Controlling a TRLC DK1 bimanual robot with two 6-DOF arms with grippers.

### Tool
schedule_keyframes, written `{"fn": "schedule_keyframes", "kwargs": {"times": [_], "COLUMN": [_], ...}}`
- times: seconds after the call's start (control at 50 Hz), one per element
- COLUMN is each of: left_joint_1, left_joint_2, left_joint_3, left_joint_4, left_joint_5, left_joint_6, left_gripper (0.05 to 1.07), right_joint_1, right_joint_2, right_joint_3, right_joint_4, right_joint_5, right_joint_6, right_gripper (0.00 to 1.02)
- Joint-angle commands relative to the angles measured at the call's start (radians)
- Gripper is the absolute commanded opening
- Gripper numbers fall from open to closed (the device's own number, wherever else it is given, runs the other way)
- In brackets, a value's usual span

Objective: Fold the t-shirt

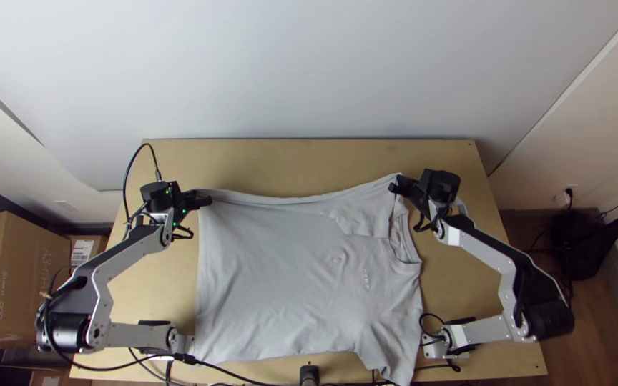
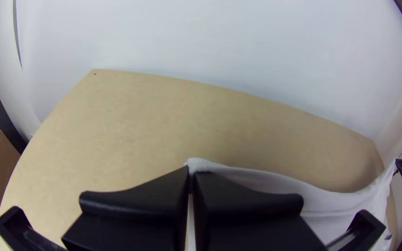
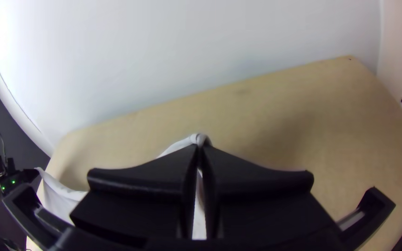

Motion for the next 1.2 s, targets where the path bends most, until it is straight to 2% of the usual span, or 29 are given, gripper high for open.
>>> {"fn": "schedule_keyframes", "kwargs": {"times": [0.0, 0.6, 0.84, 1.0, 1.18], "left_joint_1": [0.022, 0.037, 0.034, 0.041, 0.057], "left_joint_2": [0.081, 0.481, 0.546, 0.547, 0.527], "left_joint_3": [0.072, 0.554, 0.669, 0.730, 0.717], "left_joint_4": [0.025, -0.061, -0.130, -0.270, -0.302], "left_joint_5": [-0.001, -0.001, -0.001, 0.025, 0.047], "left_joint_6": [-0.021, -0.021, -0.043, -0.086, -0.086], "left_gripper": [0.08, 0.08, 0.08, 0.08, 0.08], "right_joint_1": [-0.018, -0.030, -0.037, -0.041, -0.041], "right_joint_2": [0.092, 0.521, 0.544, 0.538, 0.512], "right_joint_3": [0.103, 0.596, 0.640, 0.665, 0.663], "right_joint_4": [0.027, -0.007, -0.021, -0.107, -0.177], "right_joint_5": [-0.007, -0.018, -0.016, -0.018, -0.018], "right_joint_6": [-0.018, -0.040, -0.064, -0.061, -0.050], "right_gripper": [0.03, 0.03, 0.03, 0.03, 0.03]}}
